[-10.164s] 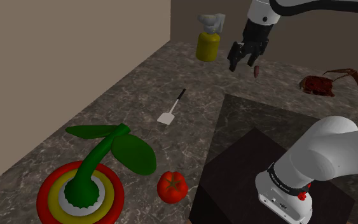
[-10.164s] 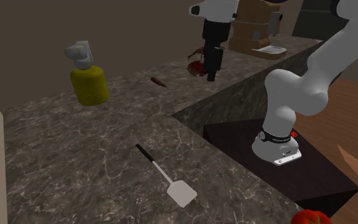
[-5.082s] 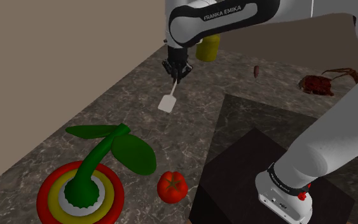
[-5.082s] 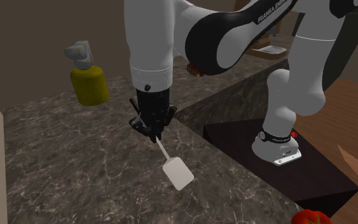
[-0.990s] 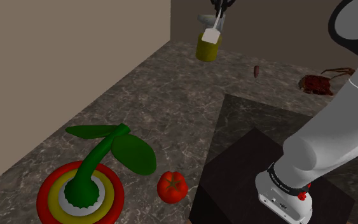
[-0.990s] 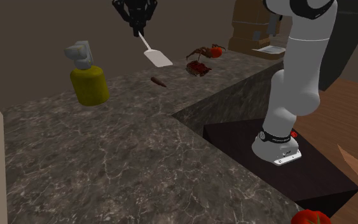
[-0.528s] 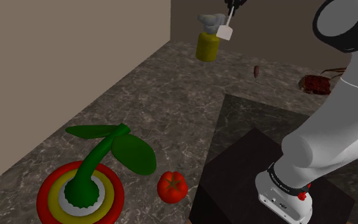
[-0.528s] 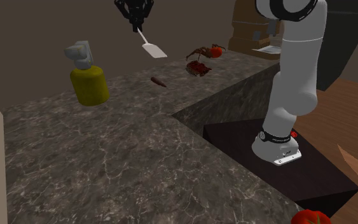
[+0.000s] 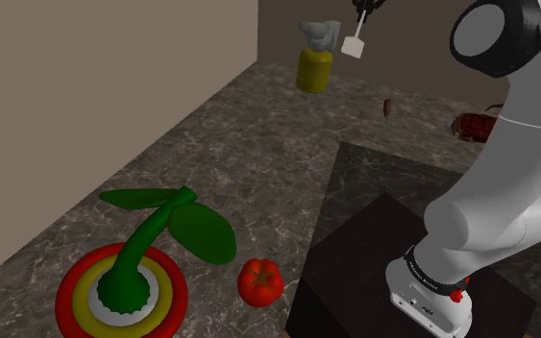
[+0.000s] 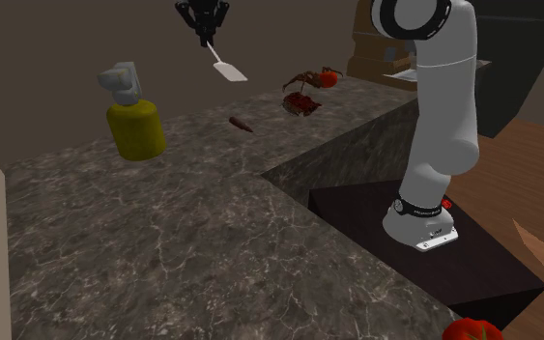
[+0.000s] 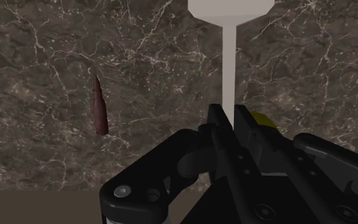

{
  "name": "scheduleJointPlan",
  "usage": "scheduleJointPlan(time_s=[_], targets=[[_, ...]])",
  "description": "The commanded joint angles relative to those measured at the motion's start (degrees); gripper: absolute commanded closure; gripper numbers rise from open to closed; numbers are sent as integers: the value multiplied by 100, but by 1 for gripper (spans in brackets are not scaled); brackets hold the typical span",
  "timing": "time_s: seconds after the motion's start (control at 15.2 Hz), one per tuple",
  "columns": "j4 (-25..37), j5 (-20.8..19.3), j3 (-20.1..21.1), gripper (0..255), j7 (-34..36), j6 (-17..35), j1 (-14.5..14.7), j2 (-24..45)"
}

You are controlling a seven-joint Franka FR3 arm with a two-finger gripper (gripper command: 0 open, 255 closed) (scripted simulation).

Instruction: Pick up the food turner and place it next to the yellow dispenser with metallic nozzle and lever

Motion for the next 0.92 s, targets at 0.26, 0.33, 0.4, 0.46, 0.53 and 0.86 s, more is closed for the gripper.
scheduleJointPlan(time_s=[0.26, 0.33, 0.4, 0.46, 0.53, 0.86], targets=[[-1061, 69, -7, 255, 0, 684, -75, -384], [-1216, 78, -8, 255, 1, 788, -84, -435], [-1365, 86, -10, 255, 1, 890, -91, -483], [-1508, 93, -11, 255, 2, 989, -98, -528], [-1646, 100, -12, 255, 3, 1087, -105, -569], [-2270, 125, -19, 255, 9, 1547, -130, -733]])
